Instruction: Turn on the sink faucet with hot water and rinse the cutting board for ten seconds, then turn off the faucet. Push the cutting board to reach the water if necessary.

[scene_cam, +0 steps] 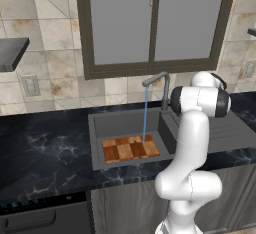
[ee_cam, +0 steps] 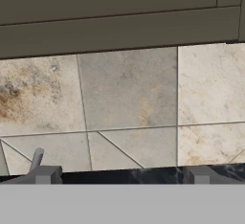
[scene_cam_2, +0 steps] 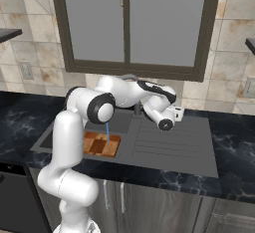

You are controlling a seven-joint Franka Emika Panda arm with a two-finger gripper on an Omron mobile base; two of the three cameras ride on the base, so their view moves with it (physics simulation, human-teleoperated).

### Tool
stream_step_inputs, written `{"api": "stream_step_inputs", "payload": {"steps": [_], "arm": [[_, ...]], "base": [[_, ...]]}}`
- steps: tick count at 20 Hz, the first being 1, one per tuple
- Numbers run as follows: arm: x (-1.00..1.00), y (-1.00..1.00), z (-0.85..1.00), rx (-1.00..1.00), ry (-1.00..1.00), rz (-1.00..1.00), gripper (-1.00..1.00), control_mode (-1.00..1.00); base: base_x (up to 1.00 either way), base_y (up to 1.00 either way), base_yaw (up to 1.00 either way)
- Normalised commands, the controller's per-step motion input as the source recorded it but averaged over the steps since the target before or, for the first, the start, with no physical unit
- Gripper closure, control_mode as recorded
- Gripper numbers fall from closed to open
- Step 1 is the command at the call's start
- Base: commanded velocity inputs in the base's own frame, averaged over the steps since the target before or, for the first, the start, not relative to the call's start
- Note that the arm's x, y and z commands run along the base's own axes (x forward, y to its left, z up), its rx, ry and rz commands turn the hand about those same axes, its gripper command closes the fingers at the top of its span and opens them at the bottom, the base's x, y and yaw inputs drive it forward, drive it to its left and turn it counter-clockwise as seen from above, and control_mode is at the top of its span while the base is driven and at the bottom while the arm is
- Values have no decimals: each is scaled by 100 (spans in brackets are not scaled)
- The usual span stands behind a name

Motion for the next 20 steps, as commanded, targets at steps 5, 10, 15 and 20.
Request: {"api": "stream_step_inputs", "payload": {"steps": [5,10,15,20], "arm": [[0,4,-11,0,0,0,-100,-100],[0,6,-5,0,0,0,-100,-100],[4,10,0,0,0,0,-100,-100],[0,1,0,0,0,0,-100,-100]], "base": [[0,0,0],[0,0,0],[0,0,0],[0,0,0]]}}
